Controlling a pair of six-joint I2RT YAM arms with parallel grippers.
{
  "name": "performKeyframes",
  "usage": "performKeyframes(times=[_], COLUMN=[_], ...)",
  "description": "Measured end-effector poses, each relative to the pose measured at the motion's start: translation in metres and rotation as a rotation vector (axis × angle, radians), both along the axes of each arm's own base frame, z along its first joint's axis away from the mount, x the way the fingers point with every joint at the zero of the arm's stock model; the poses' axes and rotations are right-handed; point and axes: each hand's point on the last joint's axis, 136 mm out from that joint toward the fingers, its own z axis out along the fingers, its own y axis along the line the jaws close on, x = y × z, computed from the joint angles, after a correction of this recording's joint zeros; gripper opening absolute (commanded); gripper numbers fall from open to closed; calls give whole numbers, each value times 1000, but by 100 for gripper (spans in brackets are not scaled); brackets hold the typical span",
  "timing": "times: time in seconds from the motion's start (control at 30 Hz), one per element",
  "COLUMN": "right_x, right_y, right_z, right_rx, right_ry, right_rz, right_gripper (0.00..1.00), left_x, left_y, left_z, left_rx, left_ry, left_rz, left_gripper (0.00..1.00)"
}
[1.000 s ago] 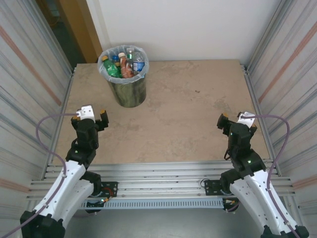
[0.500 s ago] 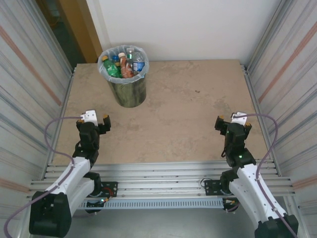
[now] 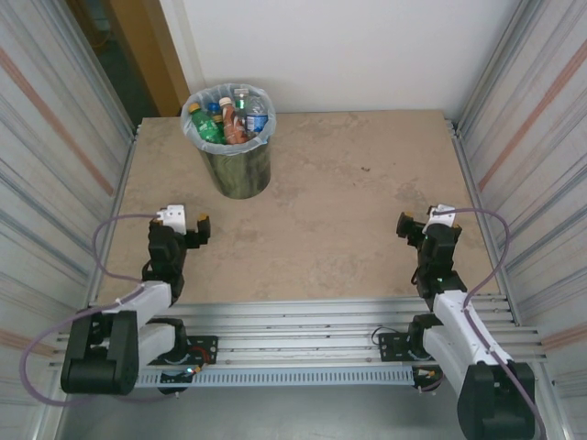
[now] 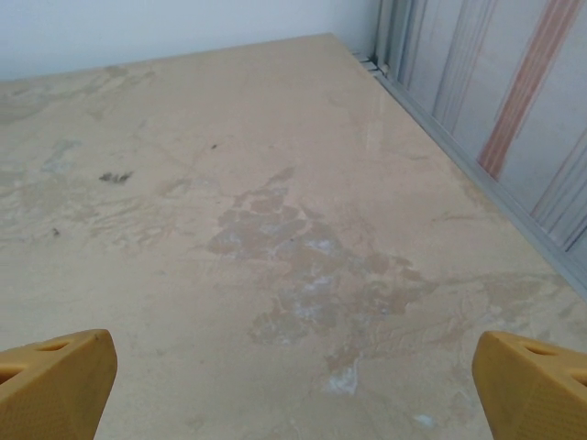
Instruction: Put the plastic bottles in the bin
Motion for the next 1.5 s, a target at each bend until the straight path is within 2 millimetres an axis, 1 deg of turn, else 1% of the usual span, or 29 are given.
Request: performKeyframes(times=[0.2,0.37,0.47,0.57,0.73,0.83,0.9,0.97,1.03,1.2,1.3,1.5], right_x=[16,28,34,45,62,68,71,72,71,83,89,89], right_y=[5,14,18,24,24,18,15,13,13,14,21,23], right_z=[-20,-50,-61,-59,-49,-57,-67,-78,-81,-69,-62,-63], right_rx=[22,42,51,52,59,74,84,94,102,94,87,89], right_ry=[36,107,136,125,73,65,77,98,109,78,66,71], right_rz=[40,88,118,159,203,206,205,202,207,213,233,241], right_gripper=[98,98,98,98,98,98,98,98,98,98,98,98], left_x=[10,19,25,29,51,60,60,58,57,54,53,53], left_y=[-7,-13,-17,-22,-34,-29,-25,-27,-28,-26,-26,-26], left_z=[-13,-30,-39,-42,-23,-14,-16,-21,-25,-31,-33,-33], left_rx=[0,-9,-12,-12,-12,-24,-30,-37,-41,-51,-55,-55], left_ry=[7,32,45,58,40,32,43,66,82,109,119,120], left_rz=[-39,-71,-95,-126,-204,-213,-212,-220,-225,-211,-209,-207], left_gripper=[99,99,99,99,99,99,99,99,99,99,99,99])
